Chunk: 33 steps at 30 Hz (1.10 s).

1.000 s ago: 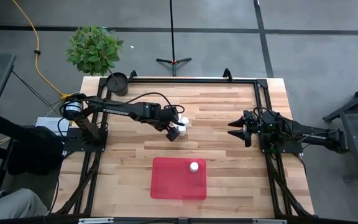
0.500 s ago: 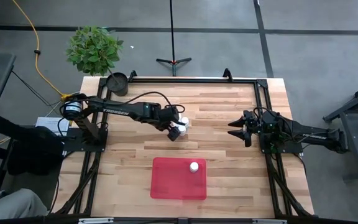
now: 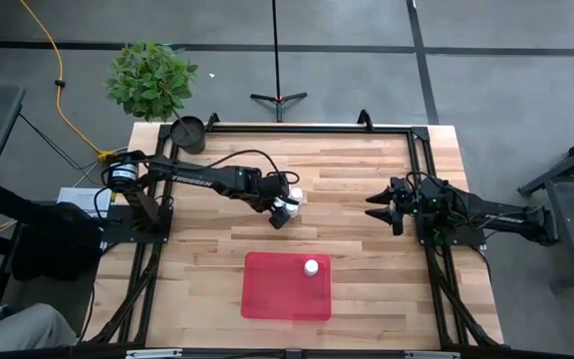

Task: Pick and place pill bottles into a basket
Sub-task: Put the white pill bottle into the red bin

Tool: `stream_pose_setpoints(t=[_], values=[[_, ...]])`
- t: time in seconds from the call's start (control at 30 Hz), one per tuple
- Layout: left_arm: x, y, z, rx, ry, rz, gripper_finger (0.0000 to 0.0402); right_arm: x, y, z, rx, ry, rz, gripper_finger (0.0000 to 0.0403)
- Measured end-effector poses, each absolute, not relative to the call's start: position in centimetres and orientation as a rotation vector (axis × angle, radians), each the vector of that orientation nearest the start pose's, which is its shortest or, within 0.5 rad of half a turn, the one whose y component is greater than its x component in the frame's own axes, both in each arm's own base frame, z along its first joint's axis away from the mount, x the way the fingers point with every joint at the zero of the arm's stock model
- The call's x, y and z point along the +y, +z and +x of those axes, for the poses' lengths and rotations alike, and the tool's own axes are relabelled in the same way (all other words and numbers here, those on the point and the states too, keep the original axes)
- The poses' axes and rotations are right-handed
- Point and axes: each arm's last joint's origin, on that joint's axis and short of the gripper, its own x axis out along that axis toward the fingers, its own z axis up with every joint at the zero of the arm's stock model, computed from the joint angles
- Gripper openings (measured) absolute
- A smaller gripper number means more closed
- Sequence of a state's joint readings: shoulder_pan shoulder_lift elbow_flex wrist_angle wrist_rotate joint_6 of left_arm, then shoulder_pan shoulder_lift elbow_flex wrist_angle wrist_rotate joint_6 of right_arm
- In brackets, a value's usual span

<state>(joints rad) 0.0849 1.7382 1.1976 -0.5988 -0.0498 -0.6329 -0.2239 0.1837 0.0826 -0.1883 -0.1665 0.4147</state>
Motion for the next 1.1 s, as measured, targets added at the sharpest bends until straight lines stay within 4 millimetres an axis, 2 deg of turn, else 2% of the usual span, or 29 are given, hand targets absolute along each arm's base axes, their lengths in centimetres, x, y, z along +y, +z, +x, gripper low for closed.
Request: stream_pose_setpoints(t=[0.73,0.87,1.1], values=[[3.17,19.57,34.9,1.05,0.483,-0.561,0.0369,-1.81,15.9,10.1,0.271,-0.118,0.464,0.0226],[3.17,19.56,34.87,1.056,0.479,-0.551,0.0338,-1.81,15.9,10.1,0.271,-0.117,0.464,0.0226],[3.17,19.61,35.0,1.043,0.469,-0.55,0.0257,-1.82,15.9,10.1,0.271,-0.118,0.464,0.0226]])
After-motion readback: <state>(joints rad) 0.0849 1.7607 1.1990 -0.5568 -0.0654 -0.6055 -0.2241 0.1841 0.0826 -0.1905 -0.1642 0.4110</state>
